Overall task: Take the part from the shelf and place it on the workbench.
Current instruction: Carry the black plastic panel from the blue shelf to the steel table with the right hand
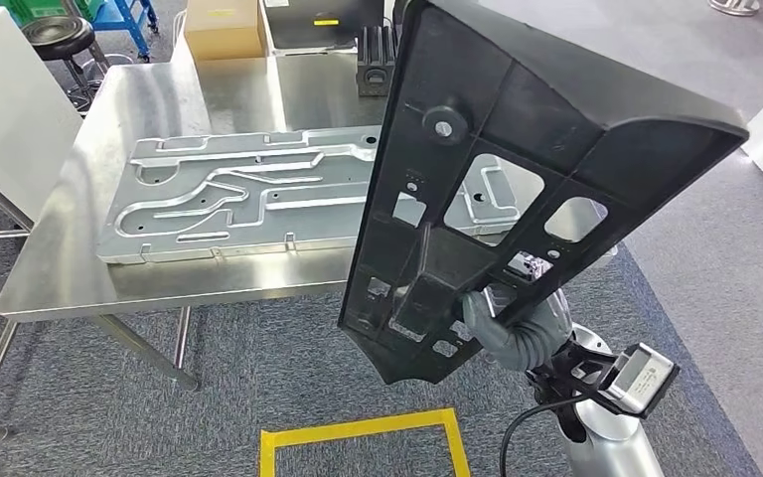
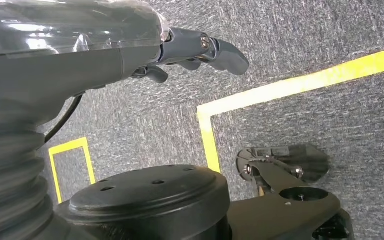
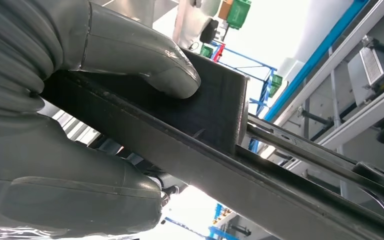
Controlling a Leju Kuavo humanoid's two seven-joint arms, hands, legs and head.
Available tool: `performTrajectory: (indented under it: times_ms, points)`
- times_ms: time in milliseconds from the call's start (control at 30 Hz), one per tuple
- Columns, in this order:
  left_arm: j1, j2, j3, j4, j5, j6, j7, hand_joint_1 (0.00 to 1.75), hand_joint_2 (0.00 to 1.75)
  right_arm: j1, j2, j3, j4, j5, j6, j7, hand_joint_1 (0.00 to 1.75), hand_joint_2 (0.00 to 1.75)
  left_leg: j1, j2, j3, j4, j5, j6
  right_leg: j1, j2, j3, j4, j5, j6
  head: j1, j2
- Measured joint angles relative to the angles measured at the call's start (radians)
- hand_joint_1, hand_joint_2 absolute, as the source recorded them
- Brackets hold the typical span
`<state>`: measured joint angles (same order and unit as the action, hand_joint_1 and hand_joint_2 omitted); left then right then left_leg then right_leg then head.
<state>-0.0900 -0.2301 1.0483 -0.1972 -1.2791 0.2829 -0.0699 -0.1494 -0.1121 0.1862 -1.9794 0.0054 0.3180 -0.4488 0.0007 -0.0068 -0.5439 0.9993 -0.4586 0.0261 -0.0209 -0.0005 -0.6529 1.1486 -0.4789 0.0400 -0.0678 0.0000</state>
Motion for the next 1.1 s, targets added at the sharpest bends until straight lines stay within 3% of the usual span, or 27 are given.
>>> performTrajectory:
  times_ms: [67, 133, 233, 333, 367, 400, 433, 467, 533, 567, 600, 733, 800, 867, 900, 933, 967, 1033, 1100]
  points:
    - [0.000, -0.001, 0.000, 0.000, -0.001, -0.003, -0.005, 0.00, 1.75, -0.017, -0.002, 0.000, 0.004, 0.041, -0.009, 0.009, 1.75, 1.75, -0.004, -0.001, -0.003, 0.008, -0.007, -0.010, 0.002, 0.001, 0.046, -0.104, 0.035, -0.009, 0.000, 0.000]
    - [0.000, -0.001, 0.000, 0.000, -0.006, -0.008, -0.012, 0.00, 1.75, -0.076, -0.010, 0.000, 0.023, 0.141, -0.040, 0.036, 1.75, 1.75, -0.007, 0.002, -0.009, 0.010, -0.011, -0.020, 0.006, 0.006, 0.050, -0.121, 0.035, -0.021, 0.000, 0.000]
    - [-0.003, -0.001, -0.001, 0.000, -0.021, -0.014, -0.026, 0.00, 1.75, -0.250, -0.040, -0.005, 0.098, 0.324, -0.098, 0.088, 1.75, 1.75, -0.006, 0.005, -0.022, 0.040, -0.031, -0.035, 0.000, 0.011, 0.048, -0.127, 0.041, -0.038, 0.000, 0.000]
    - [-0.005, 0.000, -0.004, 0.000, -0.034, -0.018, -0.048, 0.00, 1.75, -0.505, -0.075, 0.008, 0.258, 0.475, -0.118, 0.125, 1.75, 1.75, -0.001, 0.004, -0.111, 0.222, -0.116, -0.047, -0.001, 0.010, 0.044, -0.128, 0.044, -0.048, 0.000, 0.000]
    - [-0.006, 0.001, -0.006, 0.000, -0.036, -0.019, -0.056, 0.00, 1.75, -0.603, -0.083, 0.025, 0.334, 0.529, -0.120, 0.135, 1.75, 1.75, 0.001, 0.004, -0.144, 0.283, -0.134, -0.049, -0.001, 0.009, 0.042, -0.126, 0.045, -0.048, 0.000, 0.000]
    - [-0.008, 0.002, -0.007, 0.000, -0.039, -0.021, -0.064, 0.00, 1.75, -0.706, -0.086, 0.056, 0.423, 0.593, -0.126, 0.143, 1.75, 1.75, 0.001, 0.004, -0.162, 0.313, -0.134, -0.051, -0.001, 0.009, 0.041, -0.125, 0.045, -0.048, 0.000, 0.000]
    - [-0.010, 0.002, -0.009, 0.000, -0.040, -0.023, -0.070, 0.00, 1.75, -0.804, -0.084, 0.094, 0.516, 0.659, -0.139, 0.148, 1.75, 1.75, 0.002, 0.004, -0.163, 0.304, -0.114, -0.052, -0.001, 0.009, 0.040, -0.123, 0.044, -0.047, 0.000, 0.000]
    - [-0.012, 0.003, -0.011, 0.000, -0.041, -0.024, -0.074, 0.00, 1.75, -0.895, -0.076, 0.138, 0.607, 0.722, -0.158, 0.151, 1.75, 1.75, 0.003, 0.004, -0.146, 0.257, -0.077, -0.051, -0.001, 0.009, 0.042, -0.122, 0.043, -0.046, 0.000, 0.000]
    - [-0.013, 0.004, -0.014, 0.000, -0.042, -0.024, -0.080, 0.00, 1.75, -1.039, -0.040, 0.228, 0.772, 0.827, -0.209, 0.158, 1.75, 1.75, 0.002, 0.007, -0.089, 0.115, -0.002, -0.044, 0.002, 0.009, 0.046, -0.121, 0.040, -0.042, 0.000, 0.000]
    - [-0.013, 0.004, -0.016, 0.000, -0.042, -0.023, -0.082, 0.00, 1.75, -1.096, -0.017, 0.270, 0.842, 0.871, -0.236, 0.164, 1.75, 1.75, 0.000, 0.008, -0.067, 0.061, 0.019, -0.039, 0.003, 0.009, 0.045, -0.121, 0.040, -0.038, 0.000, 0.000]
    - [-0.013, 0.004, -0.017, 0.000, -0.042, -0.022, -0.084, 0.00, 1.75, -1.142, 0.008, 0.313, 0.912, 0.915, -0.263, 0.172, 1.75, 1.75, -0.002, 0.008, -0.057, 0.031, 0.026, -0.034, 0.005, 0.009, 0.043, -0.121, 0.040, -0.034, 0.000, 0.000]
    - [-0.012, 0.004, -0.019, 0.000, -0.035, -0.017, -0.082, 0.00, 1.75, -1.208, 0.104, 0.459, 1.137, 1.035, -0.351, 0.211, 1.75, 1.75, 0.005, 0.001, -0.050, 0.009, 0.030, -0.017, 0.009, -0.001, 0.036, -0.112, 0.031, -0.018, 0.000, 0.000]
    - [-0.011, 0.005, -0.018, 0.000, -0.027, -0.012, -0.074, 0.00, 1.75, -1.228, 0.169, 0.524, 1.256, 1.086, -0.390, 0.249, 1.75, 1.75, 0.007, 0.002, -0.047, 0.003, 0.033, -0.010, 0.008, -0.004, -0.005, -0.030, -0.013, -0.015, 0.000, 0.000]
    - [-0.011, 0.006, -0.017, 0.000, -0.019, -0.007, -0.067, 0.00, 1.75, -1.234, 0.221, 0.588, 1.362, 1.134, -0.413, 0.291, 1.75, 1.75, 0.005, 0.002, -0.045, 0.004, 0.030, -0.005, 0.008, -0.003, -0.078, 0.107, -0.061, -0.014, 0.000, 0.000]
    - [-0.010, 0.007, -0.017, 0.000, -0.015, -0.005, -0.064, 0.00, 1.75, -1.229, 0.238, 0.614, 1.400, 1.150, -0.416, 0.306, 1.75, 1.75, 0.005, 0.001, -0.043, 0.005, 0.027, -0.004, 0.008, -0.003, -0.105, 0.152, -0.065, -0.014, 0.000, 0.000]
    - [-0.007, 0.008, -0.016, 0.000, -0.013, -0.003, -0.063, 0.00, 1.75, -1.222, 0.254, 0.635, 1.434, 1.160, -0.418, 0.316, 1.75, 1.75, 0.005, -0.002, -0.040, 0.006, 0.024, -0.003, 0.008, -0.003, -0.115, 0.158, -0.049, -0.015, 0.000, 0.000]
    - [-0.005, 0.008, -0.015, 0.000, -0.011, -0.002, -0.062, 0.00, 1.75, -1.217, 0.267, 0.653, 1.464, 1.166, -0.419, 0.322, 1.75, 1.75, 0.004, -0.005, -0.036, 0.008, 0.020, -0.003, 0.008, -0.003, -0.104, 0.120, -0.014, -0.019, 0.000, 0.000]
    - [0.000, 0.008, -0.013, 0.000, -0.009, 0.000, -0.062, 0.00, 1.75, -1.216, 0.291, 0.677, 1.514, 1.170, -0.423, 0.326, 1.75, 1.75, 0.003, -0.009, -0.031, 0.013, 0.011, -0.006, 0.012, -0.003, -0.053, -0.013, 0.060, -0.032, 0.000, 0.000]
    - [0.001, 0.008, -0.011, 0.001, -0.008, 0.000, -0.062, 0.00, 1.75, -1.224, 0.308, 0.693, 1.547, 1.171, -0.427, 0.326, 1.75, 1.75, 0.000, -0.009, -0.034, 0.020, 0.003, -0.013, 0.018, -0.003, -0.019, -0.101, 0.087, -0.042, 0.000, 0.000]
